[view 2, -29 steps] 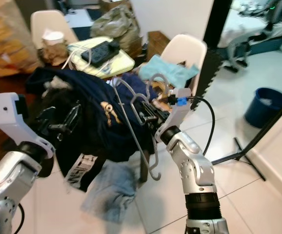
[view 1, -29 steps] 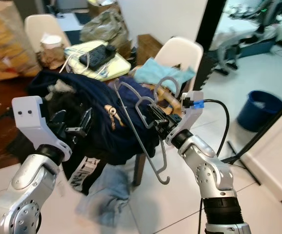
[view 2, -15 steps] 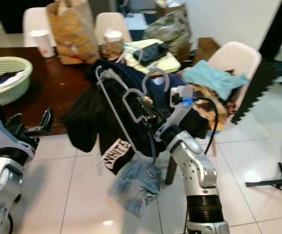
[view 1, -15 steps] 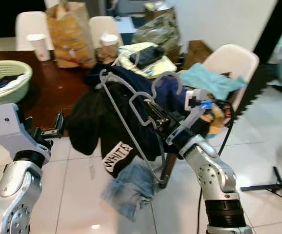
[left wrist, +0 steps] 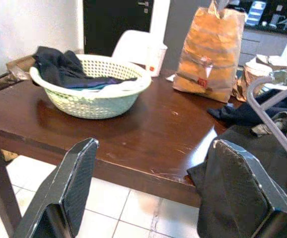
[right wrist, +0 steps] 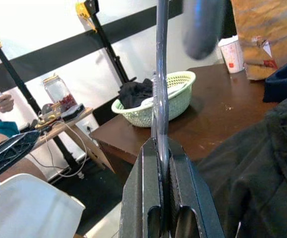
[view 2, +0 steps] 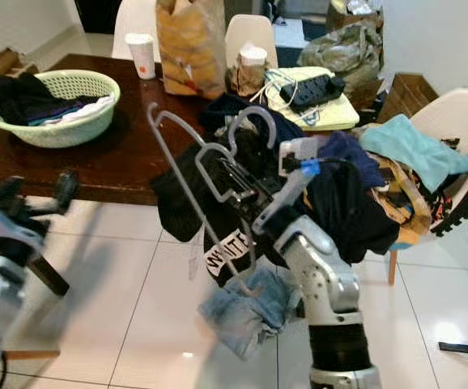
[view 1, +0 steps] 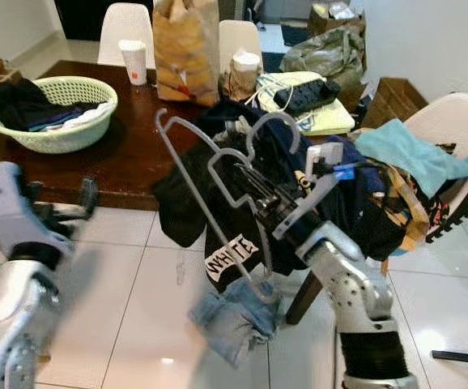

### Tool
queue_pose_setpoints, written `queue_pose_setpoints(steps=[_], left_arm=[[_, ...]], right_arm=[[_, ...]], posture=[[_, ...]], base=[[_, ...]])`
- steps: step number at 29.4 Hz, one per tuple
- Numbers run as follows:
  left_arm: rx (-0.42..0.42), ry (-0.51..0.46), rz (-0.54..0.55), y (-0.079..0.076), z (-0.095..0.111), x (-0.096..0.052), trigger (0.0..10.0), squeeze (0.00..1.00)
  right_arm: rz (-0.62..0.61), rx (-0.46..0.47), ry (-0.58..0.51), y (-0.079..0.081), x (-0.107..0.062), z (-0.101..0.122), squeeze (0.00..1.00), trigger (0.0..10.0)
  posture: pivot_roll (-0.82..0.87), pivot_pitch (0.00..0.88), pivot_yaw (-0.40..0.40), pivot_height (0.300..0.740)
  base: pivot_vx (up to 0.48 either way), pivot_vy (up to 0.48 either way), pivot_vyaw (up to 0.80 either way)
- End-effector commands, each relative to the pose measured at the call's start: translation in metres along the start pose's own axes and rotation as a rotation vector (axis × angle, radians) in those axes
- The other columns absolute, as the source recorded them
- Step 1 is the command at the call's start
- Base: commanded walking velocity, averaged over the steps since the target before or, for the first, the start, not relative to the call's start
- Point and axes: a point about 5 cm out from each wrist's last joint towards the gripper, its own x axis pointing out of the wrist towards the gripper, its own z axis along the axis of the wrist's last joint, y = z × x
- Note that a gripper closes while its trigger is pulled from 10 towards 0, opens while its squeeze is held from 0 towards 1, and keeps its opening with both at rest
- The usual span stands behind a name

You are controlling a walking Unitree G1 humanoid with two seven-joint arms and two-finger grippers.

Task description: Hang hanger

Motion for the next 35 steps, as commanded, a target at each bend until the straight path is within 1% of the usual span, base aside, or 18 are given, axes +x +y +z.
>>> queue_pose_setpoints(steps=[1, 7, 13, 15, 18, 29, 31, 32, 35], left_arm=[[0.019, -0.002, 0.008, 0.003, 0.0, -0.001, 10.0, 0.0], [0.006, 0.0, 0.006, -0.001, -0.002, -0.003, 10.0, 0.0], [-0.005, 0.001, -0.017, -0.009, -0.004, -0.003, 10.0, 0.0], [-0.009, 0.002, -0.029, -0.012, -0.005, -0.003, 10.0, 0.0], [-0.01, 0.003, -0.034, -0.013, -0.005, -0.003, 10.0, 0.0], [-0.009, 0.002, -0.037, -0.015, -0.005, -0.003, 10.0, 0.0], [-0.009, 0.001, -0.038, -0.015, -0.005, -0.002, 10.0, 0.0], [-0.009, -0.006, -0.054, -0.016, -0.003, -0.001, 10.0, 0.0], [-0.005, -0.015, -0.072, -0.018, 0.0, 0.0, 10.0, 0.0]], right_arm=[[-0.023, 0.003, -0.02, -0.003, 0.0, 0.002, 0.0, 10.0], [-0.034, 0.009, -0.014, -0.004, 0.0, 0.001, 0.0, 10.0], [-0.015, 0.009, -0.004, -0.002, -0.002, 0.0, 0.0, 10.0], [0.02, 0.006, -0.001, 0.002, -0.003, 0.0, 0.0, 10.0], [0.039, 0.005, -0.003, 0.004, -0.003, 0.0, 0.0, 10.0], [0.069, 0.011, -0.006, 0.008, -0.003, 0.001, 0.0, 10.0], [0.065, 0.01, -0.008, 0.008, -0.003, 0.001, 0.0, 10.0], [0.012, 0.013, -0.01, 0.003, -0.002, 0.0, 0.0, 10.0], [-0.019, 0.022, -0.008, 0.0, -0.001, 0.0, 0.0, 10.0]], posture=[[0.0, 0.069, -0.058, 0.74], [0.0, 0.069, -0.057, 0.74], [-0.01, 0.07, -0.053, 0.74], [-0.01, 0.071, -0.053, 0.74], [-0.01, 0.072, -0.053, 0.74], [0.0, 0.075, -0.053, 0.74], [0.0, 0.075, -0.054, 0.74], [0.0, 0.077, -0.053, 0.74], [0.0, 0.076, -0.054, 0.74]], base=[[0.285, 0.0, 0.0], [0.346, 0.0, 0.0], [0.451, 0.0, 0.0], [0.45, 0.0, 0.79], [0.45, 0.0, 0.79], [0.437, 0.0, 0.79], [0.439, 0.0, 0.79], [0.431, 0.0, 0.0], [0.431, 0.0, 0.0]])
